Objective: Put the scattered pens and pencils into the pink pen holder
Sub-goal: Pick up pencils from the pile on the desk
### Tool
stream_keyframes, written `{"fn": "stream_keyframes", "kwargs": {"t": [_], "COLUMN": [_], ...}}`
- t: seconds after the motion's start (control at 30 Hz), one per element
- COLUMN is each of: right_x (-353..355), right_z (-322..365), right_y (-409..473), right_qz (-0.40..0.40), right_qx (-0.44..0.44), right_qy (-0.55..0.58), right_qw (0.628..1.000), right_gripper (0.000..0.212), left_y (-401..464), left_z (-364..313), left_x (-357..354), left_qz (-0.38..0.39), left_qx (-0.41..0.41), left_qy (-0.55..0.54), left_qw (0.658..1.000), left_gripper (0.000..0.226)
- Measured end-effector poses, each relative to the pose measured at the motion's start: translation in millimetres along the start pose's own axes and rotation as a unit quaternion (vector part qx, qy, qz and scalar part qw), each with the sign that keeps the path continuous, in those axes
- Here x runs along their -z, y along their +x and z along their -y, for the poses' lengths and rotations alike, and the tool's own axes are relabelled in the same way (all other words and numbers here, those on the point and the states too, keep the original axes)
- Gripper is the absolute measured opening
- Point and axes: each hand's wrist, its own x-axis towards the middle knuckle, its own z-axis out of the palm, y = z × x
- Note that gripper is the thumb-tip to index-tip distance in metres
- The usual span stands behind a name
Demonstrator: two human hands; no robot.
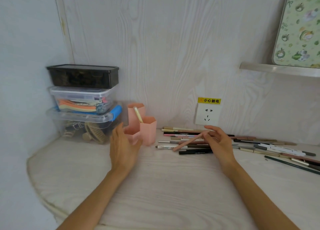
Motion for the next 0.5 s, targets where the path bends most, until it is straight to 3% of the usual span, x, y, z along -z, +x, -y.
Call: {"fn": "stream_keyframes", "kwargs": {"t": [0.1,0.2,0.33,0.5], "right_x": [0,-5,-41,-113], "right_z": [11,28,74,119], "right_y": [-4,-5,11,42], "right_qz": [-0.042,-0.093,-0.124,-0.115], "right_qx": [0.004,0.002,0.062,0.190], "right_qy": [0.055,0.121,0.199,0.147], "right_qw": [0.998,0.988,0.970,0.964], "right_gripper": [0.020,0.018,0.014,0.014], "left_y": [10,15,19,17], "left_z": [7,15,17,19], "left_x": [0,-2,-3,-2], "left_qz": [-0.009,0.029,0.067,0.080], "left_qx": [0.067,0.076,0.065,0.055], "left_qy": [-0.071,-0.112,-0.138,-0.166], "left_qw": [0.995,0.990,0.986,0.981], "left_gripper": [0.075,0.064,0.065,0.058]}}
